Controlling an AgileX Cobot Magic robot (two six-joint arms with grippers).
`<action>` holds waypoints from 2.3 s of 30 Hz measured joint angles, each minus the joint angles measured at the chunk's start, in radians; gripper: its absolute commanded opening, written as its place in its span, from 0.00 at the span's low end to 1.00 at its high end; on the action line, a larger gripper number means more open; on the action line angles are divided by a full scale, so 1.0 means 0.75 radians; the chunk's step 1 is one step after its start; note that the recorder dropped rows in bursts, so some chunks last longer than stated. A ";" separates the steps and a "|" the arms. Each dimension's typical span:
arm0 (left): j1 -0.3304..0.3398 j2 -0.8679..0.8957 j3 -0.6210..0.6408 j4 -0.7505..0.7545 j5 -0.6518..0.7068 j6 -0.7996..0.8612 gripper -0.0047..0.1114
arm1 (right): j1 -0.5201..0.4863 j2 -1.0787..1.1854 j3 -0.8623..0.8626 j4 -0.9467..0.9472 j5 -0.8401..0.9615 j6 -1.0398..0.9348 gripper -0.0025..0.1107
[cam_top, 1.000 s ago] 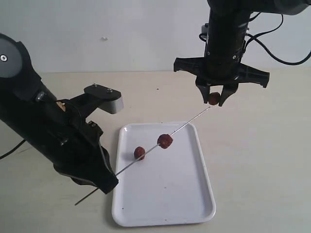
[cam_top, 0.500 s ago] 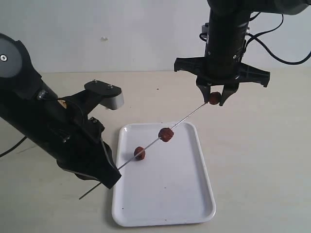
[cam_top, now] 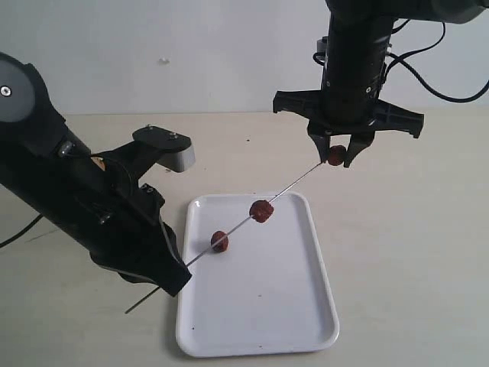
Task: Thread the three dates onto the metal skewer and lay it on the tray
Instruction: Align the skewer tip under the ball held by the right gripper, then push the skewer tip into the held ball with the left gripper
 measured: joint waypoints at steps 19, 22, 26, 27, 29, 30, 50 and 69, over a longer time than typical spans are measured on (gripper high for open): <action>0.000 0.000 0.000 0.000 0.003 0.000 0.04 | 0.000 0.000 0.000 0.000 -0.028 -0.010 0.29; 0.000 0.000 0.000 0.000 0.003 0.000 0.04 | 0.000 0.000 0.000 0.000 -0.029 -0.013 0.29; 0.000 0.000 0.000 0.000 0.003 0.000 0.04 | 0.000 0.000 0.000 0.000 -0.029 -0.014 0.29; 0.000 0.000 0.000 0.000 0.003 0.000 0.04 | 0.000 0.000 0.000 0.000 -0.029 -0.017 0.29; 0.000 0.000 0.000 0.000 0.003 0.000 0.04 | 0.000 0.000 0.000 0.011 -0.029 -0.020 0.29; 0.000 0.000 0.000 0.000 0.003 0.000 0.04 | 0.000 0.000 0.000 0.014 -0.031 -0.027 0.29; 0.000 0.085 -0.122 0.000 0.085 -0.003 0.04 | 0.019 0.000 0.000 -0.028 -0.047 -0.050 0.29; 0.000 0.110 -0.165 -0.025 0.144 -0.016 0.04 | 0.074 -0.001 0.000 -0.151 -0.042 -0.021 0.29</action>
